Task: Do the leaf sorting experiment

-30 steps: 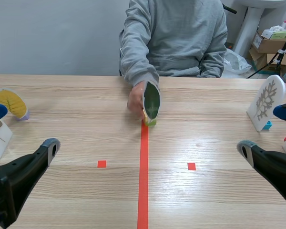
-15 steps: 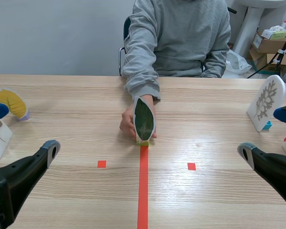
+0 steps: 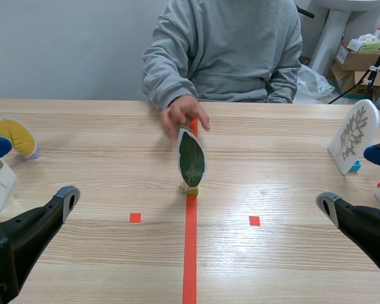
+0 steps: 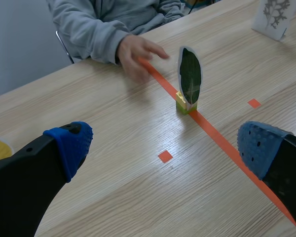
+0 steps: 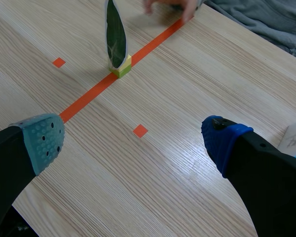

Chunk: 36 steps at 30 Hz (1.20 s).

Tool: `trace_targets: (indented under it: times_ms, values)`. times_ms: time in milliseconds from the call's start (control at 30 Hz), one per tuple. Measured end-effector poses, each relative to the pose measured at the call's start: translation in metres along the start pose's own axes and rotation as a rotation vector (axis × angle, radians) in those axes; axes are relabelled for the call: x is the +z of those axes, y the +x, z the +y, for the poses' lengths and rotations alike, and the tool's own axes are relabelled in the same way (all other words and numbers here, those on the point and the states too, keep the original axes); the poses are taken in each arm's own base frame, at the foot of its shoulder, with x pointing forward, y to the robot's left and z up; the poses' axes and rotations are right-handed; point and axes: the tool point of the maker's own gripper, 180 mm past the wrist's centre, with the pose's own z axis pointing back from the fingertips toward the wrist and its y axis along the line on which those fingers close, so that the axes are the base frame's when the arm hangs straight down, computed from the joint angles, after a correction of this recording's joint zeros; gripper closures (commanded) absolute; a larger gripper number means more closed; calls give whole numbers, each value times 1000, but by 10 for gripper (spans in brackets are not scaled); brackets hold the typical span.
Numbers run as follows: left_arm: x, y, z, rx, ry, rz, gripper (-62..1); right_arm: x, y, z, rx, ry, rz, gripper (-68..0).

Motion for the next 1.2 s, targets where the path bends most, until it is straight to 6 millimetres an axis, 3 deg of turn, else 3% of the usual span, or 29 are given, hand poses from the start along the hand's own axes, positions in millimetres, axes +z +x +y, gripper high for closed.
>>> trace_targets:
  times_ms: [1200]
  values:
    - [-1,-2,2,-6,3,16,-623,0,-3,0,3,0,17,-567]
